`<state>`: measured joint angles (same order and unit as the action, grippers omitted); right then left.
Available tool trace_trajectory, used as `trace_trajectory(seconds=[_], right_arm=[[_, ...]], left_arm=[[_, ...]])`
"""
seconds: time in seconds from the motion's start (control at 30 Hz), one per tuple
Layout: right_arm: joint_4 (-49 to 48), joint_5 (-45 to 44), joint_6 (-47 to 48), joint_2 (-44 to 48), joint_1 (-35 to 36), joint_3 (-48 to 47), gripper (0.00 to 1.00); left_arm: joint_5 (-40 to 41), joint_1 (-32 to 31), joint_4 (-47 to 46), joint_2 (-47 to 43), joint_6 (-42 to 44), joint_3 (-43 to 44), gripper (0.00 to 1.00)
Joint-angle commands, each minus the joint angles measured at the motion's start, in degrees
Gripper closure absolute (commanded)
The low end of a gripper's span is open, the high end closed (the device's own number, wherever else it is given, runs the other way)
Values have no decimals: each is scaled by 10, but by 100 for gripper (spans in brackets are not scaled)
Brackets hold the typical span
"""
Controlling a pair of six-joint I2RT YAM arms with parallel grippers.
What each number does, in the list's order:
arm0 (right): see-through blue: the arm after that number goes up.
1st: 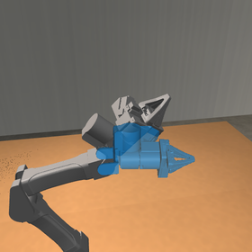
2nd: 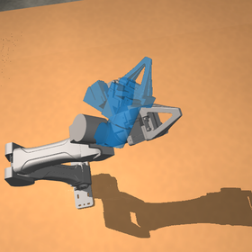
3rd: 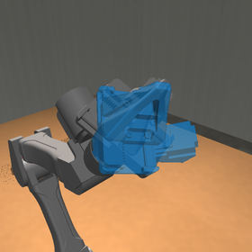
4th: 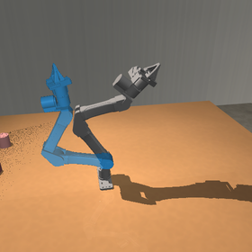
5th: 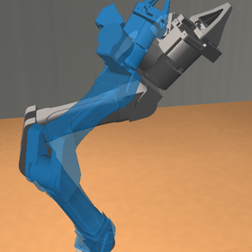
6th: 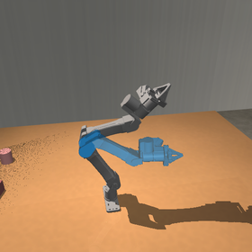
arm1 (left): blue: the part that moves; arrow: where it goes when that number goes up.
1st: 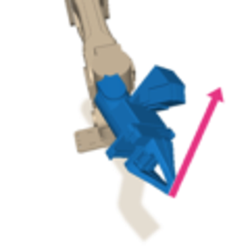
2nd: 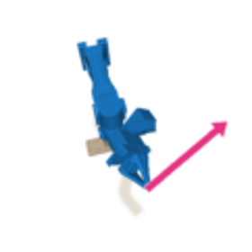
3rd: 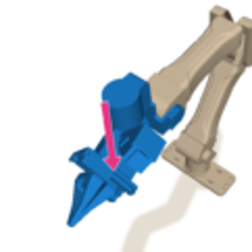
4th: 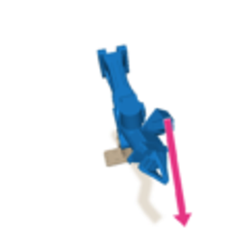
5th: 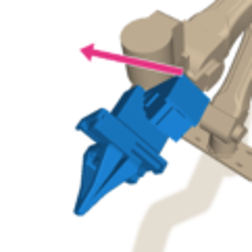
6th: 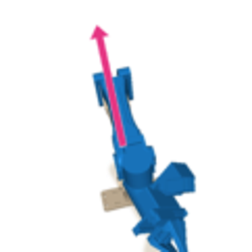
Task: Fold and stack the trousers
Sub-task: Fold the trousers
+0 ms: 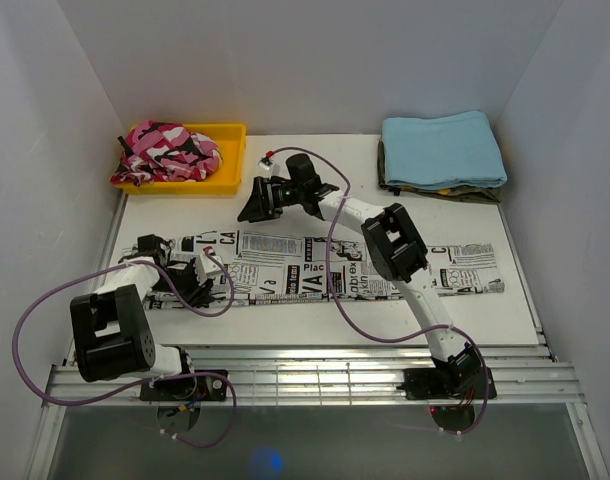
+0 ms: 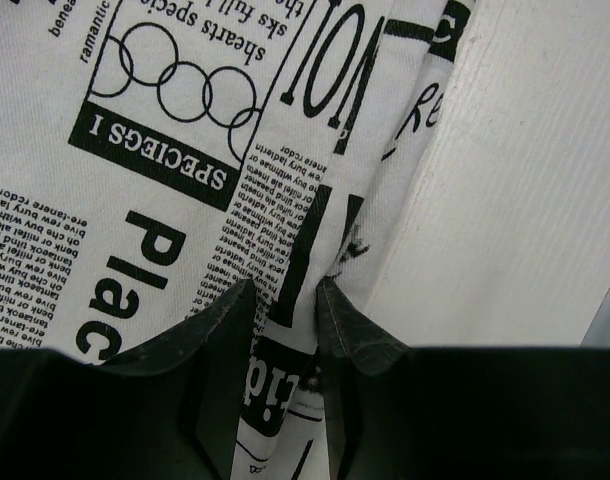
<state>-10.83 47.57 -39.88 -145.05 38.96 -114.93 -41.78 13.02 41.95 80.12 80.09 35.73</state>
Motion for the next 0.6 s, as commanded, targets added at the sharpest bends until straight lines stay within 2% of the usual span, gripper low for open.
trace_trajectory(seconds=[0.0,0.07,0.17,0.33,0.57], right_arm=[[14,38,48,44,2,6,22],[40,50,45,34,2,-16,23],[57,15,84,35,-1,-11,16],[167,-3,162,-18,-1,-91,19],[171,43,201,-9,-3,-40,21]], left_arm=[[87,-4,-17,37,6,-46,58],[89,-4,-17,31,7,-49,58],[88,-4,-16,29,7,-48,58],[81,-4,-13,28,7,-51,58],[84,-4,-13,29,9,-54,58]])
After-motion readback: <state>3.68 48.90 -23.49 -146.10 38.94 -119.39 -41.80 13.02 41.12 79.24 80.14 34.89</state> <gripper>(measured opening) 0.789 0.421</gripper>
